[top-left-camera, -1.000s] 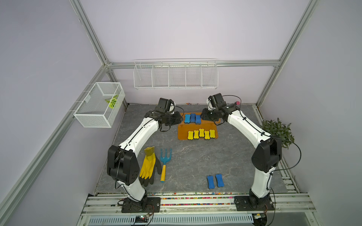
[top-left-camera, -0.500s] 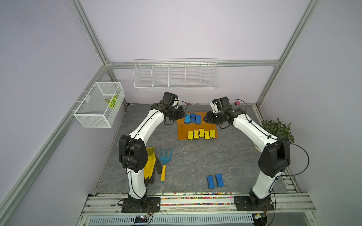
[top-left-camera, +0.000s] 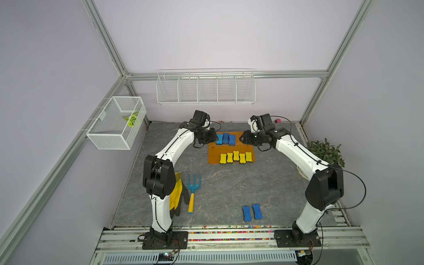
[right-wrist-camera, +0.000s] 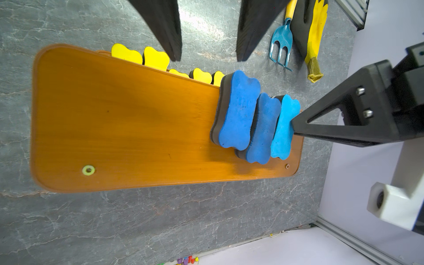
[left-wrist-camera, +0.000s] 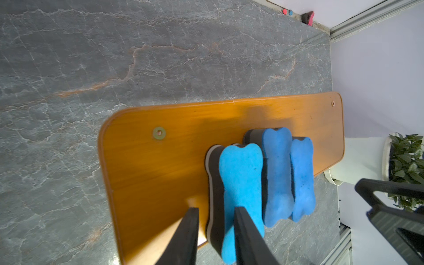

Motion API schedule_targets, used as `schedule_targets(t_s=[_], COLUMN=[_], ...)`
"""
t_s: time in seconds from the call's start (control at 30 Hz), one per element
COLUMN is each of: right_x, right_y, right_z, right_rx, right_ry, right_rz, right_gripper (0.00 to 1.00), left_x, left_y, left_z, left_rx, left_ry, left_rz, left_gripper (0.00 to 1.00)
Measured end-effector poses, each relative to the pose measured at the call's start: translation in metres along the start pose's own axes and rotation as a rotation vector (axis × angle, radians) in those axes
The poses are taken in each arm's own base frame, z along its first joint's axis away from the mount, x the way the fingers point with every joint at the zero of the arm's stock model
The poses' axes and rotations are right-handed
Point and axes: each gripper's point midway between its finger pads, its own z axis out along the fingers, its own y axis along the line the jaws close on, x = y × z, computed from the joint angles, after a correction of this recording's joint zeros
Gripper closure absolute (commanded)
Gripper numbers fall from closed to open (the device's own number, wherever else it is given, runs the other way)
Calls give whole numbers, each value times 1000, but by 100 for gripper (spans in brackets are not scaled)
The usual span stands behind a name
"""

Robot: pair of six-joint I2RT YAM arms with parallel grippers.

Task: Remove the whiteboard erasers from the shelf
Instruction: Pick up the whiteboard eraser from the shelf.

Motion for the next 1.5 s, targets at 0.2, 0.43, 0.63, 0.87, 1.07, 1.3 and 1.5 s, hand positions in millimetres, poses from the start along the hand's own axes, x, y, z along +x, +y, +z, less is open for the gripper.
schedule_targets(t_s=[0.2,0.43,0.63,0.87,1.07,1.3,1.5], right_x=[1,7,12,17,16,14,18], right_y=[1,-2,-6,-8,-6,-4,-6], right_z=[0,5,8,9,3,-10,-15], right_rx=[-7,-7,-2,4,-1,-3,4], right_ry=[3,18,30,40,28,4,1], right_rz=[0,4,7,10,7,2,2], right_gripper=[55,55,55,55,55,55,55], left_x=[-4,-8,-8,-8,-9,-9,-10], left_y=[-3,-7,-8,-9,-8,-8,-9], left_z=[3,5,9,10,11,12,12], left_rx=[10,20,26,32,33,32,37], left_ry=[-2,-5,1,2,-2,-5,-7], left_rz=[3,9,10,11,19,21,23], left_gripper=[68,71,77,82,98,100,100])
